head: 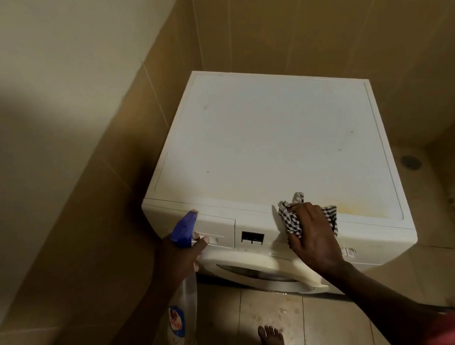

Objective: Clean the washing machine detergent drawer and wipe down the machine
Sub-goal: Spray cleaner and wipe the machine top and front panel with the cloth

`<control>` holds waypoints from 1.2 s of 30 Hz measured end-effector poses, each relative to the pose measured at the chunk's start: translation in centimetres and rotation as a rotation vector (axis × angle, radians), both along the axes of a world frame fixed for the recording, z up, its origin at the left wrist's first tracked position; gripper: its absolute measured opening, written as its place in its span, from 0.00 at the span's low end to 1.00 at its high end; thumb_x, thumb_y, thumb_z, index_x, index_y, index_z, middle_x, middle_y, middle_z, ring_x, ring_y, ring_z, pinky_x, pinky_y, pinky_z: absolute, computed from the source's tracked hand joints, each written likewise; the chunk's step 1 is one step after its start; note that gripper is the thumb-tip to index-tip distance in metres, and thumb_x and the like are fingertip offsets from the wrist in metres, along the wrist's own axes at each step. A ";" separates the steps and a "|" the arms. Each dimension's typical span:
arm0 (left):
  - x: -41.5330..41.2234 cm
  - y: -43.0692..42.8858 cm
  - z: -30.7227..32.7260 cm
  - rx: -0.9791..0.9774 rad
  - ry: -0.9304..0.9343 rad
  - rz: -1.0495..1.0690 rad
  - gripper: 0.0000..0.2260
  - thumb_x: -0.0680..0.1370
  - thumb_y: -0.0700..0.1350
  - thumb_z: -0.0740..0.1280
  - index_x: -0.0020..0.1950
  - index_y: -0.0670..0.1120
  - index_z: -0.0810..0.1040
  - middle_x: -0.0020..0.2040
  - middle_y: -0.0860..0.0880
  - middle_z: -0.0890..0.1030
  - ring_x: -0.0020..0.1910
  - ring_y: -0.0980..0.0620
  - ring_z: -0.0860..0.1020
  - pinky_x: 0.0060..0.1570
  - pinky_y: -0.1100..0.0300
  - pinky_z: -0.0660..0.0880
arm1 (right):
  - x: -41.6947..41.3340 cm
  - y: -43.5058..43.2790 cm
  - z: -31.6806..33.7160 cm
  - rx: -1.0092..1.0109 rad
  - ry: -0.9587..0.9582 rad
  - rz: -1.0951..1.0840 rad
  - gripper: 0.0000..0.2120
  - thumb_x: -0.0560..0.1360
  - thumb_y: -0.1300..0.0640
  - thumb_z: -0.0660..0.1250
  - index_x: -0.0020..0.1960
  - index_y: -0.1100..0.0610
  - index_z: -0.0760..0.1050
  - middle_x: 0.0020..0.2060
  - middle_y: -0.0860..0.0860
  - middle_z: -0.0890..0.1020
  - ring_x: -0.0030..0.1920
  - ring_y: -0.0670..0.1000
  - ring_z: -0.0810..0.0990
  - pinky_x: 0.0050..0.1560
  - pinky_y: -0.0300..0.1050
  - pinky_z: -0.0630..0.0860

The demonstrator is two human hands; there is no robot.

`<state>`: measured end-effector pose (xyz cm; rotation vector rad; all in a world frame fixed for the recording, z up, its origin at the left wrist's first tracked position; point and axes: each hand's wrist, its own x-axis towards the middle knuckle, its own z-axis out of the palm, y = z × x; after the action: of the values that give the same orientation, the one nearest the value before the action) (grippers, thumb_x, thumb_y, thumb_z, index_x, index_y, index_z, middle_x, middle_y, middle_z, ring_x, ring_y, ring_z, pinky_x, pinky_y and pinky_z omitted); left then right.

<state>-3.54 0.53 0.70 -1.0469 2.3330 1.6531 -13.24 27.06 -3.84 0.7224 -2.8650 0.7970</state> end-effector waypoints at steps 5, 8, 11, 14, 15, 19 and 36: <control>-0.5 1.3 -0.2 0.024 0.003 -0.082 0.12 0.73 0.43 0.76 0.50 0.38 0.79 0.32 0.44 0.78 0.27 0.51 0.76 0.30 0.61 0.76 | -0.7 0.1 1.7 -0.320 -0.125 -0.194 0.19 0.73 0.50 0.57 0.58 0.60 0.73 0.49 0.53 0.79 0.50 0.53 0.75 0.51 0.47 0.71; -1.6 3.6 -0.3 -0.014 0.001 -0.196 0.13 0.71 0.47 0.77 0.47 0.41 0.79 0.36 0.42 0.81 0.30 0.50 0.78 0.37 0.53 0.79 | -0.7 3.2 2.5 -0.285 -0.056 -0.245 0.19 0.73 0.51 0.57 0.59 0.60 0.73 0.51 0.54 0.79 0.51 0.53 0.74 0.51 0.46 0.69; -2.7 6.5 0.1 0.015 0.005 -0.254 0.13 0.70 0.49 0.78 0.47 0.44 0.80 0.39 0.43 0.83 0.32 0.50 0.80 0.36 0.55 0.81 | 0.2 6.9 2.1 -0.156 -0.003 -0.237 0.22 0.72 0.52 0.60 0.62 0.62 0.74 0.55 0.55 0.79 0.55 0.55 0.75 0.56 0.46 0.69; -3.8 9.5 0.5 0.021 0.012 -0.287 0.13 0.70 0.49 0.78 0.46 0.42 0.80 0.40 0.40 0.83 0.30 0.50 0.80 0.35 0.55 0.82 | 1.0 9.1 2.1 -0.206 0.016 -0.301 0.21 0.71 0.53 0.61 0.61 0.60 0.74 0.52 0.52 0.78 0.52 0.53 0.74 0.54 0.47 0.70; -4.2 10.3 0.5 0.021 0.013 -0.303 0.14 0.70 0.49 0.78 0.47 0.42 0.80 0.41 0.39 0.84 0.28 0.51 0.79 0.33 0.57 0.81 | 1.1 9.5 2.4 -0.260 0.009 -0.362 0.20 0.70 0.54 0.61 0.60 0.60 0.74 0.50 0.49 0.77 0.51 0.51 0.73 0.52 0.46 0.70; -5.3 13.7 0.2 -0.026 0.009 -0.352 0.19 0.68 0.54 0.78 0.51 0.42 0.81 0.45 0.41 0.85 0.27 0.51 0.76 0.34 0.55 0.80 | 0.6 11.4 3.0 -0.342 0.040 -0.471 0.20 0.70 0.54 0.61 0.60 0.61 0.74 0.49 0.47 0.75 0.50 0.51 0.74 0.52 0.44 0.69; -4.6 13.5 -1.8 -0.052 -0.017 -0.336 0.17 0.69 0.50 0.79 0.54 0.47 0.81 0.45 0.44 0.85 0.42 0.47 0.83 0.40 0.64 0.78 | -0.1 5.6 -1.6 -0.153 -0.001 0.156 0.20 0.75 0.56 0.66 0.66 0.59 0.75 0.66 0.54 0.76 0.69 0.52 0.72 0.71 0.48 0.66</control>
<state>-8.09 14.05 -1.05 -0.6266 2.3902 1.4585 -13.33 32.69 -5.47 0.9330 -2.7354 1.0226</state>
